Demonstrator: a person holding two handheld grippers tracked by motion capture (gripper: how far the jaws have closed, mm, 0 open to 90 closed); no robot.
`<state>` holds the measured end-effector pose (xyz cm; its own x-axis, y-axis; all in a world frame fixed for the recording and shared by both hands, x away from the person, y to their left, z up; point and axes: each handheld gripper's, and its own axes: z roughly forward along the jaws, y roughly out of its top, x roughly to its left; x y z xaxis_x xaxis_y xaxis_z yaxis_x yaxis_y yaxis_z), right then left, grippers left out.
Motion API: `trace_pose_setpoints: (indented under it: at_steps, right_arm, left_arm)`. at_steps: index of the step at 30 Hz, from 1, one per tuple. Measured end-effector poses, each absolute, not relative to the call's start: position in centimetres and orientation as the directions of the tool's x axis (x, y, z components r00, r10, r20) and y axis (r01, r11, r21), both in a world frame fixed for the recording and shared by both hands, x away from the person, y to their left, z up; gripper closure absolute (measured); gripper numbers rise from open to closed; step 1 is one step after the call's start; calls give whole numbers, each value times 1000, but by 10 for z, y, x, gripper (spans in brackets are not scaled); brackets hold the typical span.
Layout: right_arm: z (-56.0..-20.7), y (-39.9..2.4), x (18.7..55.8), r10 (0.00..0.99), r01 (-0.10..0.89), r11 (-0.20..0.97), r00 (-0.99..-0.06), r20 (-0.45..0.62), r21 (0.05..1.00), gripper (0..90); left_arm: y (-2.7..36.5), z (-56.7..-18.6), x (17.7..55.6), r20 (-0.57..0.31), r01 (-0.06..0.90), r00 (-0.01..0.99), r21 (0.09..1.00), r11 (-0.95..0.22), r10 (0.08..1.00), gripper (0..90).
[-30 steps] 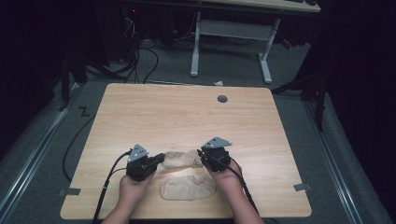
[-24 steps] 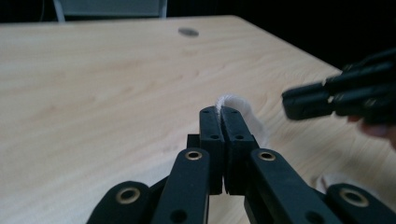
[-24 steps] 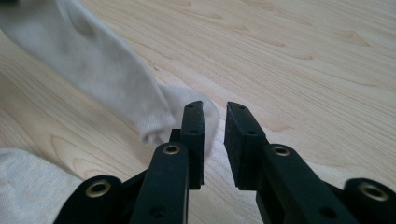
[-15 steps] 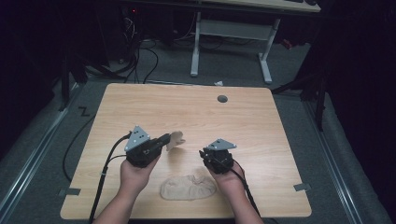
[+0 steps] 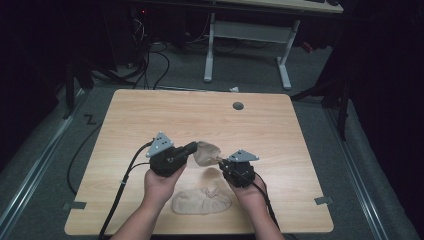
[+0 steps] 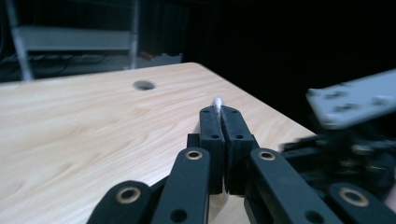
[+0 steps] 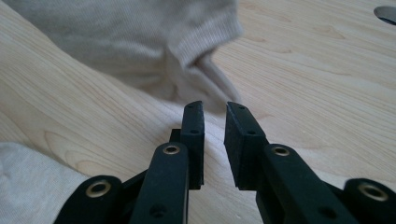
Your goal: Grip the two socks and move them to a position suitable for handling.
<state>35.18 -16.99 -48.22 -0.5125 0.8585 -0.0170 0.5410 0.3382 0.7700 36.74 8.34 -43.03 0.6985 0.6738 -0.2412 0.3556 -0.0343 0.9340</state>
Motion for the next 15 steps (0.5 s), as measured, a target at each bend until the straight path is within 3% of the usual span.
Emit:
trace_pose_setpoints:
  at_steps: [4,15]
  right_arm:
    - [-483,-171,352,857,541,343,-515,-19,768,784]
    - [-491,-163,356,853,555,352,-521,-15,754,783]
  left_arm:
    - [110,-478,387,-244,467,576,882,-69,780,888]
    - [132,-516,384,-166,528,530,832,-171,832,886]
